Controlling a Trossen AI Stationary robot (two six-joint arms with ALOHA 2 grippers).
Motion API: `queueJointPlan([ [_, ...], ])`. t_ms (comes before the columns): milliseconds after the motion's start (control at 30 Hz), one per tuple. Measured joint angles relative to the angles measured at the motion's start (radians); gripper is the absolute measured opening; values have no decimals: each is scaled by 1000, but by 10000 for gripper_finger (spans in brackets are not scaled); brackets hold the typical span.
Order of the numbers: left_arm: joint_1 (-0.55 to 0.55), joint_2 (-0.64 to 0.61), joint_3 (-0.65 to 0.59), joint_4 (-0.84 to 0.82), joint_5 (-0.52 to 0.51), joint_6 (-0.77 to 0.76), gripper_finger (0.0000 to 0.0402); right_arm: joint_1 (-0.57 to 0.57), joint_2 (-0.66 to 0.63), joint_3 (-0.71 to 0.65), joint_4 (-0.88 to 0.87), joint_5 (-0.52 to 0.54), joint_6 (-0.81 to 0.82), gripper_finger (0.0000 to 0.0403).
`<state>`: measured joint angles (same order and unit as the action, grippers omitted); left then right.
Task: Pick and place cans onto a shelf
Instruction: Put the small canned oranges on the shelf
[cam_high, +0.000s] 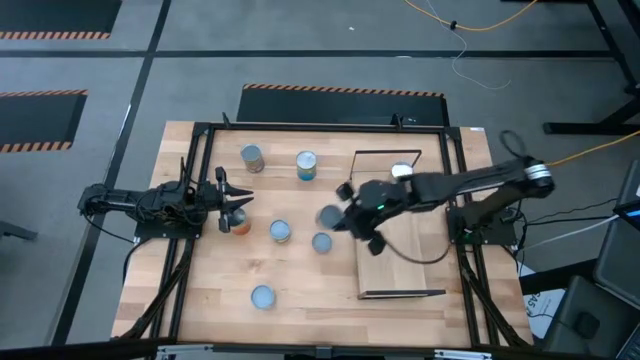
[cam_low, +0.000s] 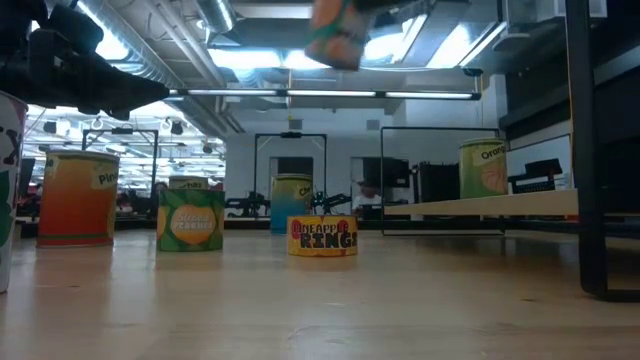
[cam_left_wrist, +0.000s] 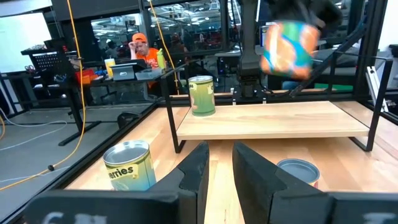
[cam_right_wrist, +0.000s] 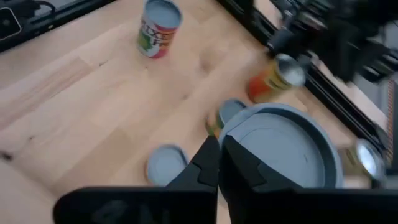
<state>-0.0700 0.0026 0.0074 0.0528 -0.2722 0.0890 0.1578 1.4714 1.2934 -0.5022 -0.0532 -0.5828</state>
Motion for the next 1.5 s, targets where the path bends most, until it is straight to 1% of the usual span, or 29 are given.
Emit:
queueJointPlan([
  [200,0,0,0,0,0,0,64,-49,-154,0,-160,9,118,8],
  [300,0,0,0,0,0,0,64,-78,-198,0,-238,10,162,8],
  [400,0,0,0,0,0,0,64,-109,-228,-30,-254,8,212,8],
  [500,0,0,0,0,0,0,64,-144,-254,-114,-218,-23,219,8],
  [567,0,0,0,0,0,0,64,-169,-266,-190,-158,-41,229,8],
  [700,0,0,0,0,0,0,64,-226,-273,-334,-21,-45,234,8],
  [833,0,0,0,0,0,0,64,-289,-274,-431,70,-45,238,8],
  [1100,0,0,0,0,0,0,64,-375,-274,-504,118,-45,237,8],
  [1367,0,0,0,0,0,0,64,-414,-275,-555,160,-45,235,9],
  [1500,0,0,0,0,0,0,64,-424,-275,-592,224,-45,239,9],
])
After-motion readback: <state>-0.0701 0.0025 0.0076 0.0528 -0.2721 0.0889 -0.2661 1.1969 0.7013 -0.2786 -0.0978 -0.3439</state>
